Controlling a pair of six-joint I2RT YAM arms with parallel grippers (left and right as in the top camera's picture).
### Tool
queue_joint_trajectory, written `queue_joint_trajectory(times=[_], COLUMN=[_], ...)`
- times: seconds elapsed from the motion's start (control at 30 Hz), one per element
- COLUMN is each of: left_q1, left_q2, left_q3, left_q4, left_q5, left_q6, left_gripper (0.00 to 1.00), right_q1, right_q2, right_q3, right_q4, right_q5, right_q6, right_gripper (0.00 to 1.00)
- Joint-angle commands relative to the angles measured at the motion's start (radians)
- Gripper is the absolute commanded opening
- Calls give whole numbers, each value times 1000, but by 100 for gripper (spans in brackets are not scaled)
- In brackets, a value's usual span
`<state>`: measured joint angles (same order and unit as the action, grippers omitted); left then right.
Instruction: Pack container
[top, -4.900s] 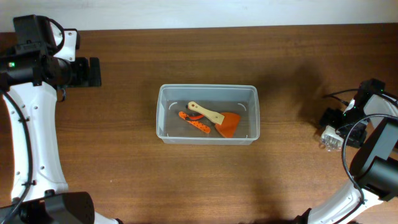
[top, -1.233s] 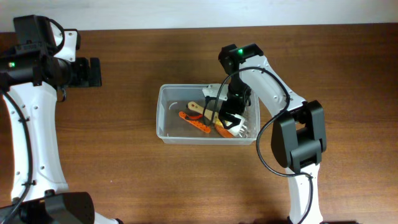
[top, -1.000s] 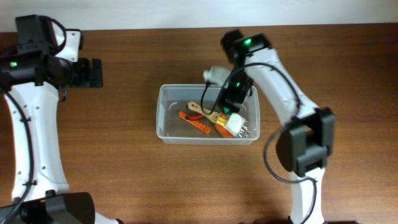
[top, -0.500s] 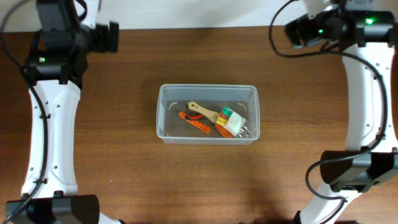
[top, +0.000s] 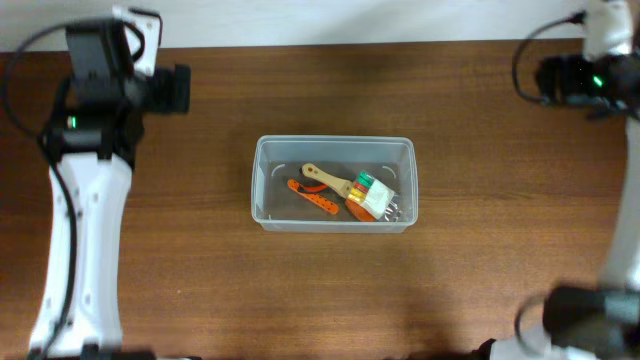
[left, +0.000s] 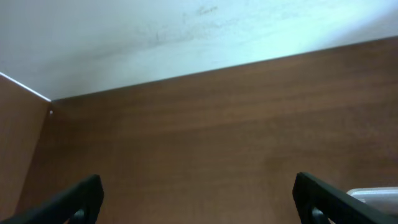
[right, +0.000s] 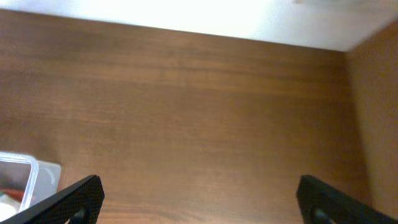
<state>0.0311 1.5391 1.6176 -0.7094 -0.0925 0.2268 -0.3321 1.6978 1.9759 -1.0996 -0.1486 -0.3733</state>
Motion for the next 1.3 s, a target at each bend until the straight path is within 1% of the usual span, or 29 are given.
queue_joint_trajectory(times=[0.0, 0.1, 0.17, 0.2, 0.23, 0.3, 0.37, 0.43, 0.5, 0.57, 0.7, 0.83, 0.93, 1.0, 1.27], left_q1=[1, -11, -29, -39, -58, -74, -84, -89, -88, -87, -87, -87, -87, -87, -87], left_q2=[-188, -367, -486, -541, -643, -744, -842, -924, -986, -1032, -1077, -1083, -1083, -1083, -1082], left_q3=[-200, -420, -542, -596, -692, -782, -866, -928, -969, -1001, -1053, -1073, -1073, -1073, -1073], left_q4=[72, 199, 262, 288, 323, 332, 331, 335, 324, 322, 342, 356, 272, 176, -72], left_q5=[-9, -10, -10, -10, -10, -11, -24, -40, -58, -119, -208, -223, -229, -229, -229], left_q6=[-14, -24, -25, -24, -25, -35, -87, -141, -145, -145, -145, -144, -144, -144, -144], left_gripper=[99, 99, 99, 99, 99, 99, 99, 99, 99, 99, 99, 99, 99, 99, 99], right_q1=[-10, 6, 26, 42, 68, 100, 129, 149, 160, 162, 162, 162, 162, 162, 162], right_q2=[-231, -431, -551, -627, -737, -862, -982, -1079, -1164, -1226, -1292, -1298, -1298, -1298, -1298], right_q3=[-231, -494, -628, -709, -818, -940, -1050, -1135, -1201, -1243, -1295, -1305, -1305, -1305, -1305], right_q4=[82, 214, 281, 322, 364, 399, 429, 431, 412, 383, 357, 281, 223, 190, 182], right_q5=[-23, -23, -23, -21, -6, 32, 43, 49, 49, 48, 48, 48, 48, 48, 48], right_q6=[19, 19, 19, 19, 19, 19, 19, 20, 38, 63, 65, 65, 65, 65, 65], right_gripper=[99, 99, 99, 99, 99, 99, 99, 99, 99, 99, 99, 99, 99, 99, 99])
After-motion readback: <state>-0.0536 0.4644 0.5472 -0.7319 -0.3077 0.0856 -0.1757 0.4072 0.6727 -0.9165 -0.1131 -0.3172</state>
